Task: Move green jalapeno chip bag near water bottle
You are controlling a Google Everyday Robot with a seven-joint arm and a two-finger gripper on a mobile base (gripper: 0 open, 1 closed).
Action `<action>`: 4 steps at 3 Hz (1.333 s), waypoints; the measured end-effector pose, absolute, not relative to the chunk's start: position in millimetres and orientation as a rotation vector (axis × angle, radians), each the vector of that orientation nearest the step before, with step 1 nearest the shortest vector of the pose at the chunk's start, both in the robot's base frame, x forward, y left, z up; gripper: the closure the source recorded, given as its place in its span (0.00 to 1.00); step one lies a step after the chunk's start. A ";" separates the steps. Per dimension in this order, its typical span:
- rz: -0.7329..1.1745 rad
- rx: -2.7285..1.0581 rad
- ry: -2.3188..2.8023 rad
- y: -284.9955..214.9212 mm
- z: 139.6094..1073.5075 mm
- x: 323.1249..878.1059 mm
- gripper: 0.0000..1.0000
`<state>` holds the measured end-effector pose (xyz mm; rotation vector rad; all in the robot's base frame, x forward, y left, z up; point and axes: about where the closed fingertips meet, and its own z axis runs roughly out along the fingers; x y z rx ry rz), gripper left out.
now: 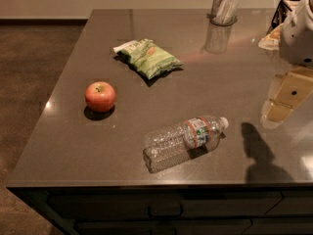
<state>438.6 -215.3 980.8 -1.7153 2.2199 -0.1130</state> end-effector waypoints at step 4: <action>0.309 -1.668 2.191 -97.2 976.2 558.6 0.00</action>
Offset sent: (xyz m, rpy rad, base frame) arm 0.0812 0.0664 -0.0020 0.1907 0.1782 0.0512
